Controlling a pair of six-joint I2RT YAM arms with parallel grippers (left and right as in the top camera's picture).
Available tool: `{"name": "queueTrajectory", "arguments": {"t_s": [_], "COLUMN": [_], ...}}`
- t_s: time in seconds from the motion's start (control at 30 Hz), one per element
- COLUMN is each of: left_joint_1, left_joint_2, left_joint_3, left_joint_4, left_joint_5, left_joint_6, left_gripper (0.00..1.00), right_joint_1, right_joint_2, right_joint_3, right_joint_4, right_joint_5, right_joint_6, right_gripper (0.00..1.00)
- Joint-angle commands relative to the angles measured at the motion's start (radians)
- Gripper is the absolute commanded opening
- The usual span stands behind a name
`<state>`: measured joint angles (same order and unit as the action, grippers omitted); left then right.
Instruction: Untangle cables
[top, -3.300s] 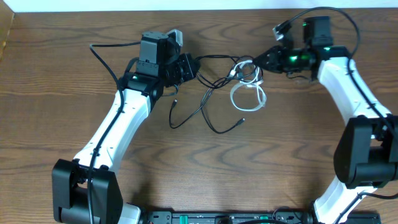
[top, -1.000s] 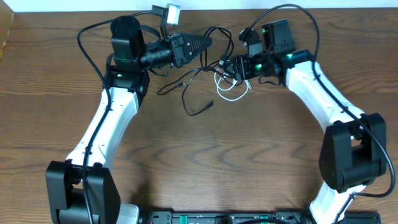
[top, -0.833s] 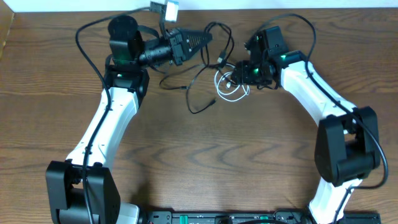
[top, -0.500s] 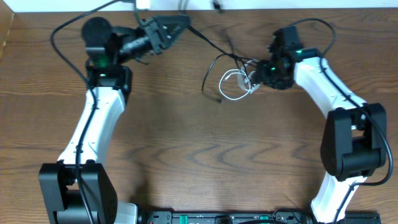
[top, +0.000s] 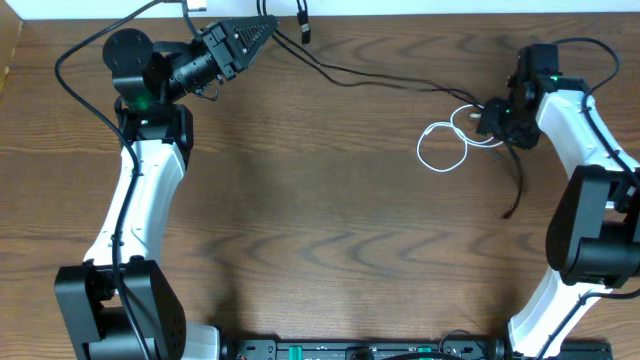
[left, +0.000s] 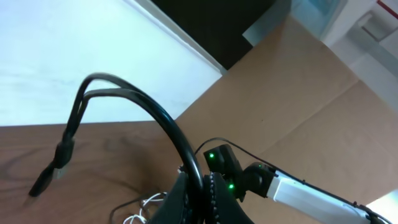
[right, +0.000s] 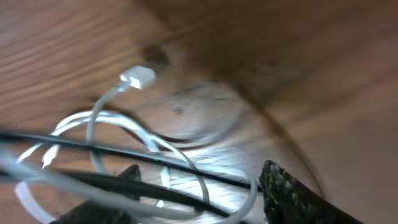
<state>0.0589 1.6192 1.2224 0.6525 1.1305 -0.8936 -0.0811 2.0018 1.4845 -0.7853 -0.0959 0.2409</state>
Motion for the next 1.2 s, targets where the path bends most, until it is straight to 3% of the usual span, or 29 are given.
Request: {"name": "queueTrajectory", "arguments": {"t_s": [0.0,0.07,0.17,0.33,0.43,0.63,0.83,0.93,1.0,1.17], "left_joint_1": [0.002,-0.008,-0.044,-0.122,-0.164,-0.257,-0.317,-0.343,-0.358,-0.377], "left_joint_2": [-0.026,-0.026,-0.026,-0.026,-0.025,-0.025,-0.025,-0.025,-0.024,-0.023], "left_joint_3": [0.024,0.024,0.024,0.024,0.024,0.024,0.024,0.024,0.023,0.023], "left_joint_4": [-0.055,-0.125,-0.277,-0.558,-0.684,-0.834,-0.844,-0.852,-0.862,-0.914], "left_joint_5": [-0.013,-0.013,-0.026,-0.172,-0.295,-0.526,-0.584,-0.618,-0.648,-0.732], "left_joint_6": [0.024,0.069,0.186,0.379,0.428,0.452,0.452,0.452,0.452,0.452], "left_gripper": [0.07,0.07,0.08,0.07,0.07,0.12,0.38,0.5,0.55,0.56], "right_joint_1": [0.017,0.036,0.085,0.17,0.201,0.241,0.235,0.235,0.238,0.24], "right_joint_2": [0.013,0.013,0.012,0.005,-0.002,-0.023,-0.047,-0.049,-0.048,-0.048], "right_joint_3": [-0.007,-0.007,-0.007,0.015,0.05,0.145,0.17,0.17,0.17,0.17], "right_joint_4": [0.017,0.027,0.042,0.049,0.045,0.029,0.033,0.032,0.031,0.043], "right_joint_5": [-0.288,-0.375,-0.398,-0.45,-0.461,-0.442,-0.308,-0.298,-0.297,-0.257], "right_joint_6": [-0.229,-0.264,-0.265,-0.264,-0.262,-0.217,-0.061,-0.064,-0.085,-0.089], "right_gripper": [0.49,0.45,0.32,0.17,0.09,0.01,0.04,0.23,0.3,0.38]}}
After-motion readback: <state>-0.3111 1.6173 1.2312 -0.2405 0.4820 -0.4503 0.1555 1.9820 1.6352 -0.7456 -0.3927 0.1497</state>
